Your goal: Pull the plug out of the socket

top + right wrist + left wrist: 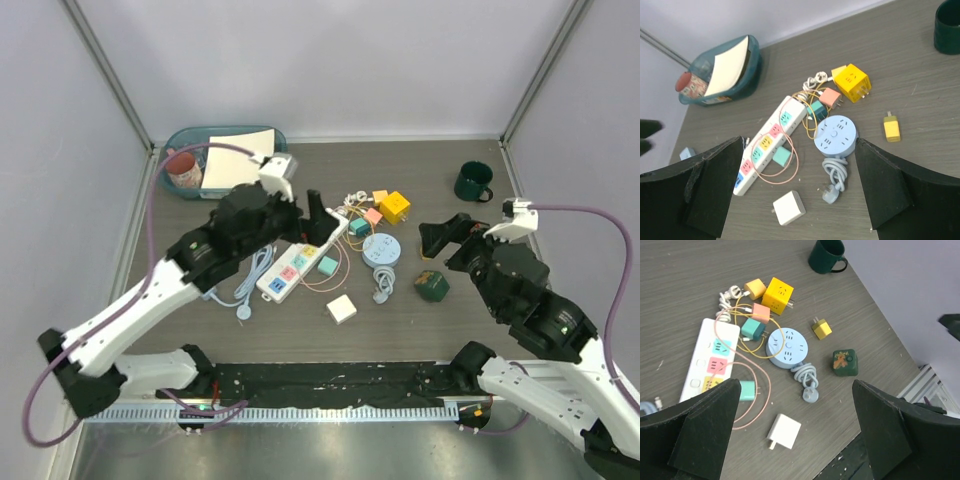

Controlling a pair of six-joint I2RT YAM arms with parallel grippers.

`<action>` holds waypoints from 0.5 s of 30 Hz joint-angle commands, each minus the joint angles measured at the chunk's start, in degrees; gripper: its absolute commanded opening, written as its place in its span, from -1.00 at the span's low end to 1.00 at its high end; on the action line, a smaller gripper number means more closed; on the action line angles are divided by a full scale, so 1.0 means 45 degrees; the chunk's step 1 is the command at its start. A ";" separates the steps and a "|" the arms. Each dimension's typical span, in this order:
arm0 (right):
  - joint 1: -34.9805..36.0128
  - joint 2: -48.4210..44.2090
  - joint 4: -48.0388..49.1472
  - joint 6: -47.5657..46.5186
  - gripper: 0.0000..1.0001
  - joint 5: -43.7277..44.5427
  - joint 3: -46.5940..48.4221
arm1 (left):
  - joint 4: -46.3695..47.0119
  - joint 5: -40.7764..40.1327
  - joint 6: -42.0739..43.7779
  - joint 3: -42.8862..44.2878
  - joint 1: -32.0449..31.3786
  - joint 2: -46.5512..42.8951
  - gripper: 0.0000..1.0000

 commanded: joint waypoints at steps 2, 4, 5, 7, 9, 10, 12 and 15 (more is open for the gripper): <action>0.0043 0.0159 0.0169 0.0275 0.99 -0.0442 -0.0525 | 0.1165 -0.0756 0.0652 -0.2638 -0.0058 -0.3213 0.99; 0.0062 0.0139 0.0169 0.0451 1.00 -0.0482 -0.0719 | 0.1322 -0.0891 0.0536 -0.3228 -0.0039 -0.3901 0.99; 0.0043 0.0120 0.0169 0.0529 0.99 -0.0482 -0.0778 | 0.1381 -0.0989 0.0496 -0.3675 -0.0058 -0.4388 1.00; 0.0062 0.0081 0.0266 0.0627 1.00 -0.0618 -0.0954 | 0.1498 -0.1009 0.0476 -0.4069 -0.0059 -0.4860 0.99; 0.0062 0.0158 0.0287 0.0686 0.99 -0.0619 -0.1052 | 0.1460 -0.1222 0.0437 -0.4480 -0.0059 -0.5405 0.99; 0.0062 0.0178 0.0287 0.0686 0.99 -0.0657 -0.1110 | 0.1401 -0.1282 0.0437 -0.4558 -0.0039 -0.5544 0.99; 0.0062 0.0295 0.0267 0.0705 0.99 -0.0774 -0.1169 | 0.1110 -0.1399 0.0495 -0.4617 -0.0059 -0.5895 0.99; 0.0062 0.0296 0.0461 0.0706 0.99 -0.0950 -0.1345 | 0.0855 -0.1517 0.0496 -0.4637 -0.0059 -0.6150 0.99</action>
